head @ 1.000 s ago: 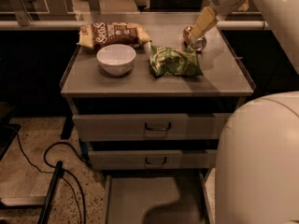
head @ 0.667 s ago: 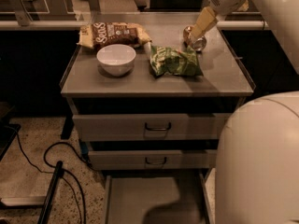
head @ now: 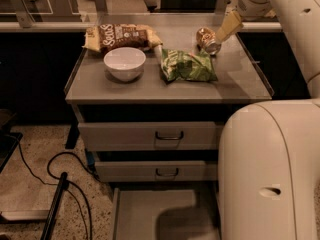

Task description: Place orange can into bottom drawer

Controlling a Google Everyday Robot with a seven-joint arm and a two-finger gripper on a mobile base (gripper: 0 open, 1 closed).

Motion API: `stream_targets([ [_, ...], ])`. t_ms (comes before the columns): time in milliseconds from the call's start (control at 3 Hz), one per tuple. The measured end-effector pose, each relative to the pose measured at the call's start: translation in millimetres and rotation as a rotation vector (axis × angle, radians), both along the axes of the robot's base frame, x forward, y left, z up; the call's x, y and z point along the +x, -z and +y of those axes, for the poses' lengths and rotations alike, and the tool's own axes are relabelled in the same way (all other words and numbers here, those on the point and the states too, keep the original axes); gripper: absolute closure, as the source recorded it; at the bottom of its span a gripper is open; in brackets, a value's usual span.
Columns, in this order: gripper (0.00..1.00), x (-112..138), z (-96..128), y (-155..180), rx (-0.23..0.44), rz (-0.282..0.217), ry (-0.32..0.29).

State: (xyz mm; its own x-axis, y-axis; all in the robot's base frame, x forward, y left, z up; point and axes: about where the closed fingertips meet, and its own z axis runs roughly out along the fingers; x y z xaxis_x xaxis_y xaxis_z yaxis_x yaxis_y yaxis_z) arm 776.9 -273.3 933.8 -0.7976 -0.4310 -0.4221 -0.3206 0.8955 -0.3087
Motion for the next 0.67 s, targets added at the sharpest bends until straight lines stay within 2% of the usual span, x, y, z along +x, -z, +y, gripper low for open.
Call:
stream_targets([
  [333, 0.0, 3.1, -0.1, -2.8, 0.002, -0.011, 0.0],
  [667, 0.0, 13.1, 26.8, 4.9, 0.029, -0.008, -0.036],
])
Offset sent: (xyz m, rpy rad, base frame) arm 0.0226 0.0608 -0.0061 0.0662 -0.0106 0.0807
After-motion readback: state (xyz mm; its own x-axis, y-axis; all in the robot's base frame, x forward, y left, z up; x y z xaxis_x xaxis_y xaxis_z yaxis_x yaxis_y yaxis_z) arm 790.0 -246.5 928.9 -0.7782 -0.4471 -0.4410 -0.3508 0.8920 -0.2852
